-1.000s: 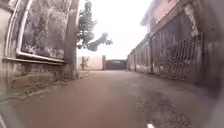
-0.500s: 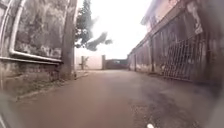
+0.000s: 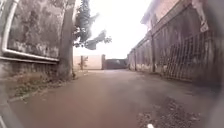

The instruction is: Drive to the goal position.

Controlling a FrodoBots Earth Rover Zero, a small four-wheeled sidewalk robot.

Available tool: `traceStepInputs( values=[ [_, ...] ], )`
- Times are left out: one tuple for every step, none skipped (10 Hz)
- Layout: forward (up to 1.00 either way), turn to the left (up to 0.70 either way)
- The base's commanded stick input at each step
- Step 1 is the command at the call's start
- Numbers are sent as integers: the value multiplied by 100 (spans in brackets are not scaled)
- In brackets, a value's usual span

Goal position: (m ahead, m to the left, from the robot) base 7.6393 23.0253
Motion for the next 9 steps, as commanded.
traceStepInputs(
  values=[
    [45,-1],
    [45,-3],
    [45,-17],
    [45,-22],
    [45,-5],
    [45,0],
    [45,0],
    [45,0],
    [45,0]
  ],
)
